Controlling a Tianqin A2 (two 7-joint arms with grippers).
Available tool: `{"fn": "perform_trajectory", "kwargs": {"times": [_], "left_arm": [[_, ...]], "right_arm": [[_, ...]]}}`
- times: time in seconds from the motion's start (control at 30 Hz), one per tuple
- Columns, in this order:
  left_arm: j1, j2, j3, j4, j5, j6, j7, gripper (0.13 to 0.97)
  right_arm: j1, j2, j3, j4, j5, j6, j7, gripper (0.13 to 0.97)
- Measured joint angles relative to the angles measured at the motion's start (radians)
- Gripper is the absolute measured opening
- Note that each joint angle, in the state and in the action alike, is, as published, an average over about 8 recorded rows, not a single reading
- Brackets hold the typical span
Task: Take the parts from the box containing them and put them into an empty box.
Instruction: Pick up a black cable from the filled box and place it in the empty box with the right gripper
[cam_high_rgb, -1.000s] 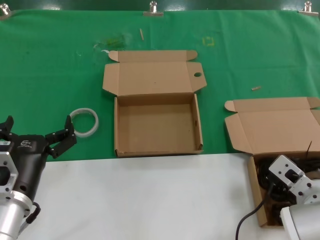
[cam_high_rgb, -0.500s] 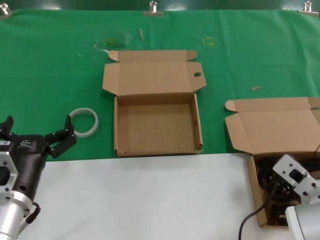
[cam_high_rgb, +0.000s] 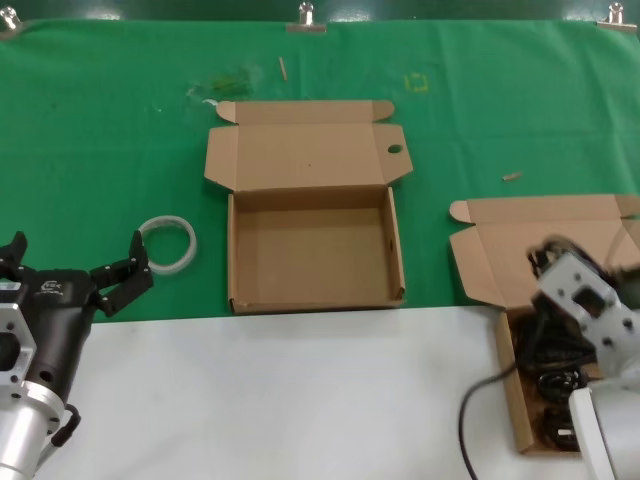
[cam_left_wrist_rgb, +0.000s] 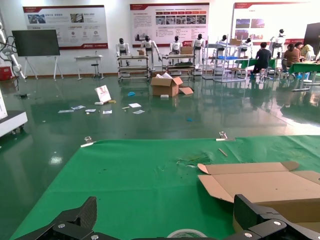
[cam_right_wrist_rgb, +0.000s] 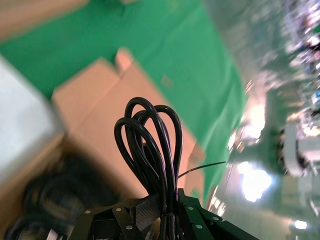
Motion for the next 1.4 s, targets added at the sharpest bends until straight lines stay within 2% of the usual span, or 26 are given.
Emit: {"fn": "perform_trajectory", "kwargs": {"times": [0.17,0.37,0.7,0.93,1.13,1.4], "left_arm": [[0.0,0.0,0.0,0.0,0.0,0.0,0.0,0.965],[0.0,0.0,0.0,0.0,0.0,0.0,0.0,0.965],[0.0,0.0,0.0,0.0,0.0,0.0,0.0,0.965],[0.0,0.0,0.0,0.0,0.0,0.0,0.0,0.965],[0.0,0.0,0.0,0.0,0.0,0.0,0.0,0.965],[0.0,0.0,0.0,0.0,0.0,0.0,0.0,0.965]], "right_arm": [[0.042,0.0,-0.062,0.03,0.007,-0.034,0.036,0.171],[0.116,0.0,-0.179,-0.058,0.012,-0.147,0.129,0.171],[0.249,0.002,-0.447,-0.271,0.013,-0.338,0.401,0.171],[0.328,0.003,-0.625,-0.382,0.013,-0.415,0.583,0.171],[0.348,0.003,-0.695,-0.434,0.013,-0.437,0.666,0.171],[0.349,0.003,-0.715,-0.446,0.013,-0.441,0.723,0.171]]}}
